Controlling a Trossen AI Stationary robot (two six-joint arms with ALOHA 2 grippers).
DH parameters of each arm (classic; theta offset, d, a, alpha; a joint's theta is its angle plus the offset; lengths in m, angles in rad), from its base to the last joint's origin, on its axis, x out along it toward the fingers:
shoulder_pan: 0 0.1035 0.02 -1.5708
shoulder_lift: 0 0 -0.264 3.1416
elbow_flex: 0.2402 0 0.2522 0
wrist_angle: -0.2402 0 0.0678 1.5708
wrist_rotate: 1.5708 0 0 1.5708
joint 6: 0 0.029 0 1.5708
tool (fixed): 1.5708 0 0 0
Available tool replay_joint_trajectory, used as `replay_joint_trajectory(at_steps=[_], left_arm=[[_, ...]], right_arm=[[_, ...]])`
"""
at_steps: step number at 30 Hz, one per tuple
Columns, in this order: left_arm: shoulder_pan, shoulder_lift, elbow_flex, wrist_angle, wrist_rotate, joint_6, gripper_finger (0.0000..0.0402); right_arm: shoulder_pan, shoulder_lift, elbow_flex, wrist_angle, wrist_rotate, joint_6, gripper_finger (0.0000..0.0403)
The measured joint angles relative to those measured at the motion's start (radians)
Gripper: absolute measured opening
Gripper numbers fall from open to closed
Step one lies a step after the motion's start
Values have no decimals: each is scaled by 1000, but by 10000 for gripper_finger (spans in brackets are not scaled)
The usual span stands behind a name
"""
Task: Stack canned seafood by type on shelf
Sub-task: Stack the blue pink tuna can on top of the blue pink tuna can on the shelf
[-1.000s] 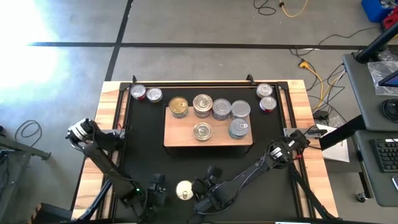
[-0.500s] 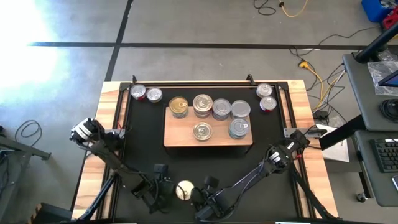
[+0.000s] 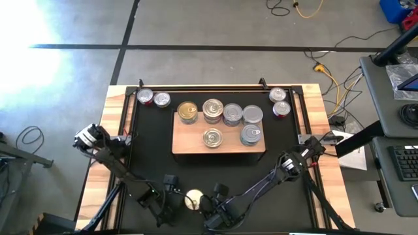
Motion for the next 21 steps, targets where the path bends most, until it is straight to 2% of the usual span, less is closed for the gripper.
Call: replay_joint_trajectory(at_steps=[4,10,17,21], left_arm=[[-21,-1,-68,215,-37,-24,384],[-33,-1,-168,368,-179,-92,393],[-31,16,-264,591,-216,43,394],[-23,63,-279,670,-215,91,394]], right_arm=[[0,0,0,4,-29,0,12],[0,0,0,4,-55,-30,12],[-30,0,0,9,-93,-98,12],[-53,0,0,30,-111,-119,12]])
